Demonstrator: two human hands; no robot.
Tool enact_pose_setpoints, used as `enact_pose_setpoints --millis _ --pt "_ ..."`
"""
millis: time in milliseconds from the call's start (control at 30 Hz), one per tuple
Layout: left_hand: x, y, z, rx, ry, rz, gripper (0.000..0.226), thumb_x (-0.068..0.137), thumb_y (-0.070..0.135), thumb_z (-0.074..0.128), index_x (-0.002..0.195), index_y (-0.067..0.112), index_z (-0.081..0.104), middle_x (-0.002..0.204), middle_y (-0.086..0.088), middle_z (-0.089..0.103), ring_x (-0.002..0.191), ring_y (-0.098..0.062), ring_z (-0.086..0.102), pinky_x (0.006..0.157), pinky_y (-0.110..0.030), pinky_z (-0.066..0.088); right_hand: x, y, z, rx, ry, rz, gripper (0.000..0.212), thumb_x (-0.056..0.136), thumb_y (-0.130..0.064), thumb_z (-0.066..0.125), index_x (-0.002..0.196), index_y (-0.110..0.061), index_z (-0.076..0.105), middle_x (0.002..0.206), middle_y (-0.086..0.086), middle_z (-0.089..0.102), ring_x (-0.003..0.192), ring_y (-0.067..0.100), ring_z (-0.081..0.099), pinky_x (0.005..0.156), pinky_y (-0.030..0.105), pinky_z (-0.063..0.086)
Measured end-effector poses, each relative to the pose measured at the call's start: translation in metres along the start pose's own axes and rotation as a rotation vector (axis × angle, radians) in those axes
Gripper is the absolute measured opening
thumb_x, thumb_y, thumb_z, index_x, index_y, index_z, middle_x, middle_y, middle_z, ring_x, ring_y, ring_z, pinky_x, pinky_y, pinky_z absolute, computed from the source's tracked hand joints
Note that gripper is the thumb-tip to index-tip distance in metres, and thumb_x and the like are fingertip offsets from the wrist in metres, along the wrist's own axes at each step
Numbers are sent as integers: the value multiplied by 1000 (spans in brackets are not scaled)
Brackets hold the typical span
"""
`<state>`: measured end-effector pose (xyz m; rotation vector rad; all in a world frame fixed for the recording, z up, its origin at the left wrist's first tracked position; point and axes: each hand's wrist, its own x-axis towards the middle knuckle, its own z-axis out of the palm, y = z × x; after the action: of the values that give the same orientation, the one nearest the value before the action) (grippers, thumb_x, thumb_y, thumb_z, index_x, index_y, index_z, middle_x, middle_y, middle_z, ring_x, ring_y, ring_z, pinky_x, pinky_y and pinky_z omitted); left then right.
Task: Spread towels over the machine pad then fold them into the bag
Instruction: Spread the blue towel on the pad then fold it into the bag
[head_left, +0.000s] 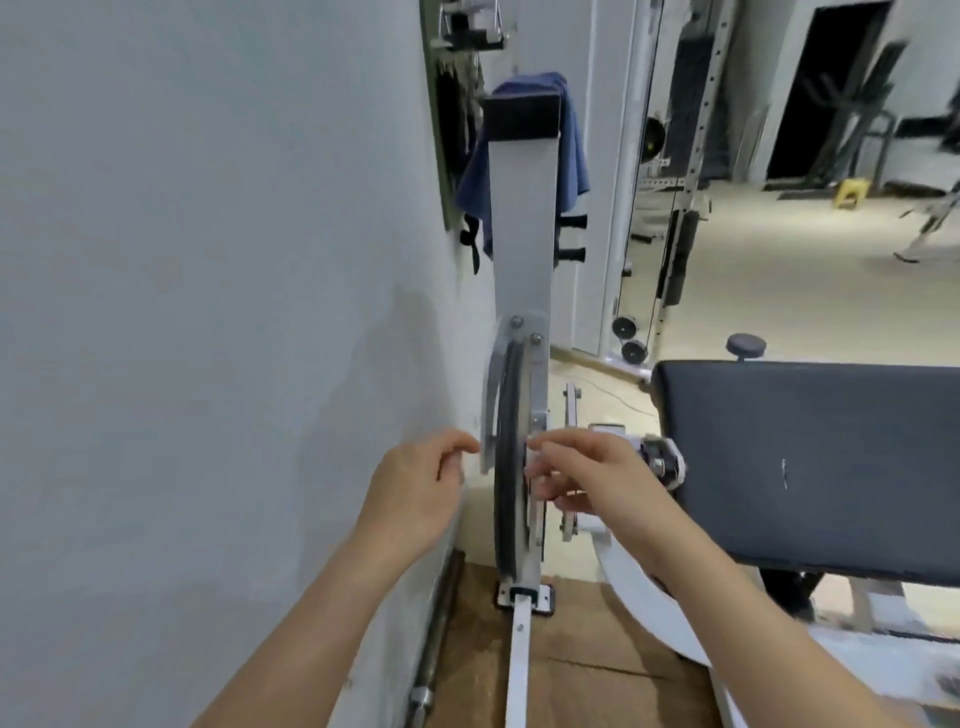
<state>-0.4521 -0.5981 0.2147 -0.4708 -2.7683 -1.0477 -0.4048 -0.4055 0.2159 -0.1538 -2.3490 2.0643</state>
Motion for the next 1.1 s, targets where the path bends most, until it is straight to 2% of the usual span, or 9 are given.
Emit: enact_pose_setpoints --millis 167,400,533,700,800,867,967,1033,1100 --pt "82 14 -30 -1 45 175 31 97 9 49 115 26 68 109 13 64 97 -2 56 89 -17 44 60 -57 -5 108 143 -161 19 95 -25 59 112 -26 67 102 0 73 92 16 71 80 36 58" --pt "208 82 -67 -42 184 331 30 100 14 45 121 21 64 112 11 61 101 -6 54 89 -18 41 176 -151 -49 -15 275 -366 36 98 -29 53 134 -28 51 117 -3 62 103 14 61 79 29 55" --pt "288 120 -79 -38 286 370 30 100 16 44 124 20 62 118 7 59 103 -5 51 87 -16 35 244 -188 -88 4 280 -395 43 101 -31 47 143 -28 42 125 -4 56 111 18 55 98 41 50" --pt "405 170 -78 136 303 300 34 100 20 41 129 20 59 132 1 57 117 -16 52 92 -23 35 344 -219 -134 -13 239 -358 47 102 -31 42 148 -30 34 142 -2 46 123 21 47 108 44 40" --pt "478 196 -61 322 129 282 35 97 17 42 128 13 57 132 -5 55 120 -25 52 92 -28 38 410 -237 -138 -175 190 -374 54 101 -24 45 151 -23 26 137 4 52 109 22 54 88 33 46" --pt "516 199 -49 379 69 259 32 96 13 40 124 8 55 127 -9 51 114 -29 53 91 -33 40 450 -247 -138 -221 172 -361 70 99 -17 49 155 -20 8 147 11 44 111 22 54 78 27 45" --pt "554 188 -36 375 59 114 34 97 16 37 127 6 49 125 -14 55 112 -33 52 99 -40 39 490 -258 -144 -308 222 -271 83 97 -17 51 155 -26 -9 157 11 27 136 33 37 102 35 37" --pt "568 182 -30 472 35 33 33 96 18 39 125 8 50 121 -12 59 111 -33 52 102 -41 36 511 -261 -146 -413 248 -226 79 97 -21 50 155 -27 -3 155 10 32 142 38 25 110 42 30" --pt "575 176 -29 494 74 -10 29 95 19 43 118 10 58 119 -12 59 109 -32 53 96 -41 42 522 -263 -143 -571 299 -218 63 94 -24 49 152 -21 23 144 10 46 136 38 33 102 44 33"
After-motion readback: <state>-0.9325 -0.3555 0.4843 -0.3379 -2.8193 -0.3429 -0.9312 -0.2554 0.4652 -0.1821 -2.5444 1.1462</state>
